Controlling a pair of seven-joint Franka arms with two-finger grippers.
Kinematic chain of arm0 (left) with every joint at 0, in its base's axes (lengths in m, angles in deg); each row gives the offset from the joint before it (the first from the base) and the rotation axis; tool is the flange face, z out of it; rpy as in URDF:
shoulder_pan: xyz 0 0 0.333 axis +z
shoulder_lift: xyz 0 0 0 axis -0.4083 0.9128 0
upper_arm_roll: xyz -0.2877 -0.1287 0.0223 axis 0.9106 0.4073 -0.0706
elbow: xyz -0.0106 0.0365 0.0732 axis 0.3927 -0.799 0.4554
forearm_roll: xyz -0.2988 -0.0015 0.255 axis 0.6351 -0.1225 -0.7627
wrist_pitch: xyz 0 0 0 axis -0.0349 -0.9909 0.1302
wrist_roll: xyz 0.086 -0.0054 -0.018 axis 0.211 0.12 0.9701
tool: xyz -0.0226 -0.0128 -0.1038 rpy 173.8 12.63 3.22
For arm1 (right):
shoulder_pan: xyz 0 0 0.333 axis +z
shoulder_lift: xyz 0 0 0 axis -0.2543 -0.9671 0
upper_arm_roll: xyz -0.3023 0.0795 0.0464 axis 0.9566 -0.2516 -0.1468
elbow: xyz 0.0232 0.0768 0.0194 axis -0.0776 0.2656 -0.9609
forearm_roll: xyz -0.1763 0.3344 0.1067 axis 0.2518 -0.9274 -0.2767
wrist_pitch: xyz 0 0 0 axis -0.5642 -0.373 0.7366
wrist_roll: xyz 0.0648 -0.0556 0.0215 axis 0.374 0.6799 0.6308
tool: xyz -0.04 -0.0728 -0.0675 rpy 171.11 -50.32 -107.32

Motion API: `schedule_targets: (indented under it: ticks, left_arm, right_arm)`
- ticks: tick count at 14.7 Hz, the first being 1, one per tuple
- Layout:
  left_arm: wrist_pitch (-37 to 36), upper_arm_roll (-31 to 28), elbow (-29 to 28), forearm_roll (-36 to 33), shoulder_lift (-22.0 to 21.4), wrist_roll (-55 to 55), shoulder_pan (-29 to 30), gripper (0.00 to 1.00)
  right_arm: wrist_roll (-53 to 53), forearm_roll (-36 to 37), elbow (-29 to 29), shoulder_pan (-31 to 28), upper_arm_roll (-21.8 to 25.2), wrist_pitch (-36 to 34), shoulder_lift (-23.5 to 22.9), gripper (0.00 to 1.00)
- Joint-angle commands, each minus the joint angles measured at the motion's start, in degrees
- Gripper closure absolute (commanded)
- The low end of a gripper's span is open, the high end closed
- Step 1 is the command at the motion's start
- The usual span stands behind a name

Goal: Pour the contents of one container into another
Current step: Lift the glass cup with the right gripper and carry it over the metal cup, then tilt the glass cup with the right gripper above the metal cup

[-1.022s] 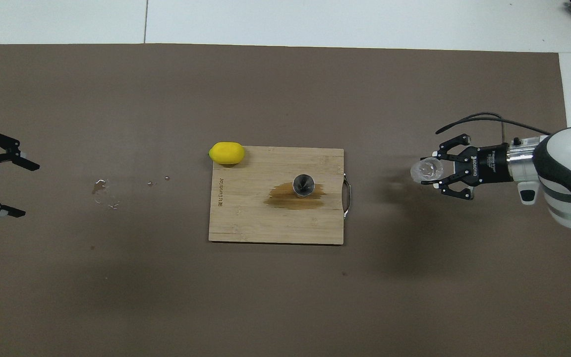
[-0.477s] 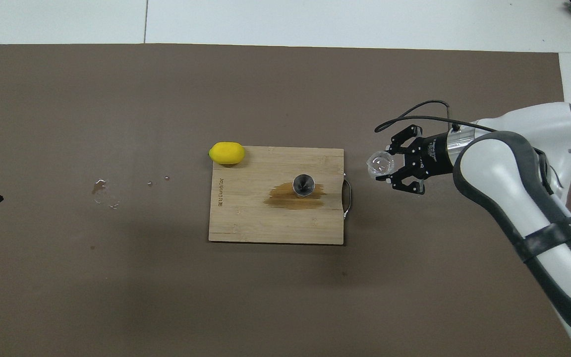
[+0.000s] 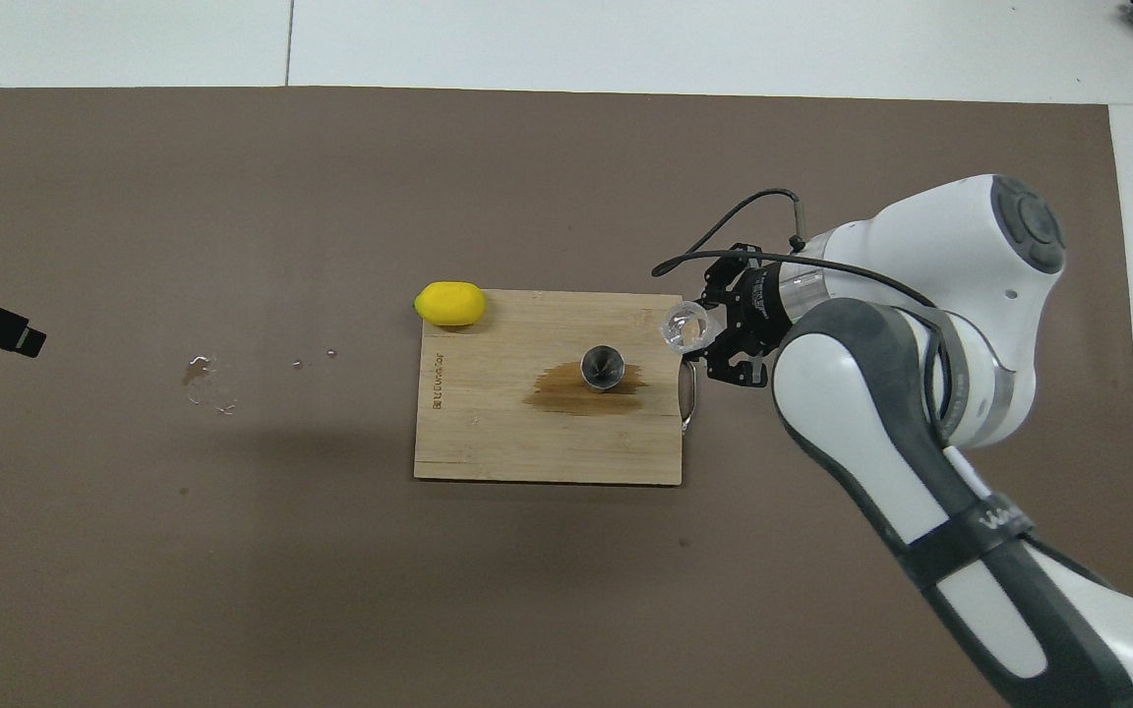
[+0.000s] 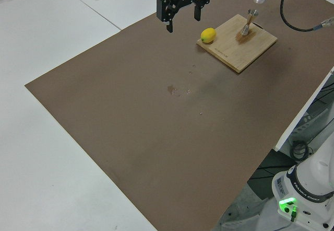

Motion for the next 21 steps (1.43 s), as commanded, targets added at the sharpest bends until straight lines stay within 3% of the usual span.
schedule_targets:
  ticks: [1,4,9,17,21]
  left_arm:
    - [1.5,-0.2,-0.6,-1.2,-0.8,5.1,-0.8,0.0]
    - [0.7,0.1,-1.6,-1.2,-1.4,4.9,-4.1,0.0]
    - [0.6,0.2,-4.0,-1.2,-2.8,5.0,-4.2,0.0]
    - [9.6,-0.2,-4.5,-1.9,-2.8,9.1,-3.8,0.0]
    - [6.3,-0.3,-2.5,-1.9,-2.4,10.1,-4.2,0.0]
  right_arm:
    - [-7.0,6.2,-3.5,2.9,-0.1,1.7,-1.9,1.0]
    - [-9.3,12.2,-3.7,6.2,0.0,2.4,-2.2,1.0]
    - [-10.6,21.5,-3.7,9.1,-0.1,1.4,-2.0,1.0]
    - [-10.6,30.8,-3.5,12.4,-0.1,-0.3,-1.7,1.0]
    - [-10.6,32.1,-3.6,12.4,-0.1,-0.5,-1.7,1.0]
